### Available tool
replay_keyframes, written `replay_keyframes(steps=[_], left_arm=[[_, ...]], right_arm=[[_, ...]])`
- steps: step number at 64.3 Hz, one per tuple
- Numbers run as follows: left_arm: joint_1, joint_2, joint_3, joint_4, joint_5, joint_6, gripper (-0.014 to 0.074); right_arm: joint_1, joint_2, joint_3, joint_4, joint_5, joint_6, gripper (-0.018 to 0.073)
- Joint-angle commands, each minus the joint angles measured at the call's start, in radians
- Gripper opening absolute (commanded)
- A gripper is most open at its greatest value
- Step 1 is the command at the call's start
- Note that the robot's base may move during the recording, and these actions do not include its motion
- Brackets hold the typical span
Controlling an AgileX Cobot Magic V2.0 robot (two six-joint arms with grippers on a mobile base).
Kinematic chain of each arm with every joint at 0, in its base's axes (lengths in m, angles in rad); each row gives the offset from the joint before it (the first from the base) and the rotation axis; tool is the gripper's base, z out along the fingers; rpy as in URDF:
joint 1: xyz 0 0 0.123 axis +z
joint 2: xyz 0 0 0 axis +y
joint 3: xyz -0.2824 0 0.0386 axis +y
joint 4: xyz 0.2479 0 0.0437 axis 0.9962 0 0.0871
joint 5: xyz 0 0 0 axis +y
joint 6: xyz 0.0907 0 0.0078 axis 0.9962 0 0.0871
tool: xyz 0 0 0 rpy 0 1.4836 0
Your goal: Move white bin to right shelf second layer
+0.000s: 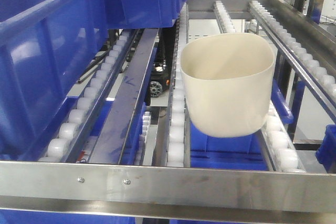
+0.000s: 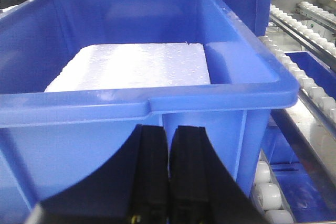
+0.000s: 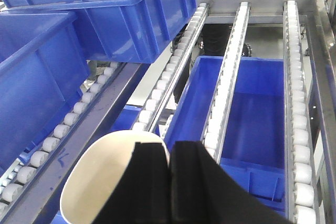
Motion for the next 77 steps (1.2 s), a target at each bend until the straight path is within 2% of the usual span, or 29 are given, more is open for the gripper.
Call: replay_keyframes(steps=[1, 19, 27, 40, 48, 62, 77], left_arm=[[-0.007, -0.014, 0.037, -0.005, -0.085, -0.004, 0.0085], [-0.007, -0.014, 0.037, -0.005, -0.085, -0.004, 0.0085], [-0.007, -0.014, 0.037, -0.005, -0.085, -0.004, 0.0085], [-0.007, -0.014, 0.037, -0.005, -0.085, -0.004, 0.0085], [-0.007, -0.014, 0.037, -0.005, -0.085, -0.004, 0.0085], [-0.007, -0.014, 0.037, -0.005, -0.085, -0.004, 0.0085], [-0.007, -0.014, 0.037, -0.005, -0.085, -0.004, 0.0085]], right_arm=[[-0.006, -0.004, -0.028, -0.001, -0.089, -0.003, 0.0056], [-0.018, -0.021, -0.019, -0.019, -0.065, -0.005, 0.0056], [-0.095, -0.118, 0.050, -0.025, -0.045, -0.005, 0.0056], [-0.274, -0.396, 0.260, -0.025, -0.040, -0.005, 0.0056], [-0.343, -0.555, 0.384, -0.027, -0.035, -0.005, 0.0056], [-0.364, -0.698, 0.537, -0.025, -0.034, -0.004, 0.0056], [-0.364, -0.709, 0.537, -0.023, 0.012, -0.004, 0.0056]])
